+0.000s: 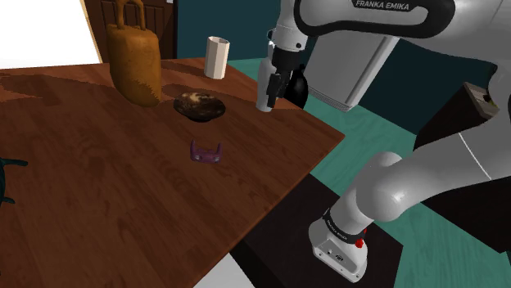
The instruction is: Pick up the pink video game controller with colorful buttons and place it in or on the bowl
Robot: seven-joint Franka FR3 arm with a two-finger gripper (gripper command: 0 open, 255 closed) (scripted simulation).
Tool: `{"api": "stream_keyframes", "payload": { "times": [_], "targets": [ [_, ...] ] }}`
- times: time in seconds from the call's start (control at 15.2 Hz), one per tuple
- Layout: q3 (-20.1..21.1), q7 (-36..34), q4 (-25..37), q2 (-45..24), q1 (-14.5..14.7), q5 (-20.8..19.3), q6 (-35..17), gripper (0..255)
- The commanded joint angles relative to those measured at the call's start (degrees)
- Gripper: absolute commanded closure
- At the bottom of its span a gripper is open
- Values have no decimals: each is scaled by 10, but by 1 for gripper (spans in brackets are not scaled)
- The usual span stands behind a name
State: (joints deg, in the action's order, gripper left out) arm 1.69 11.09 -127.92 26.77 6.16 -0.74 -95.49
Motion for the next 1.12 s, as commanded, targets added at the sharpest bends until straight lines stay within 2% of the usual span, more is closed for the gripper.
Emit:
{"api": "stream_keyframes", "payload": {
  "times": [0.0, 0.53, 1.06],
  "targets": [
    [6, 20, 4, -27, 14, 6, -24, 0],
    [38, 96, 51, -149, 63, 23, -101, 0],
    [76, 160, 109, -256, 105, 29, -153, 0]
  ]
}}
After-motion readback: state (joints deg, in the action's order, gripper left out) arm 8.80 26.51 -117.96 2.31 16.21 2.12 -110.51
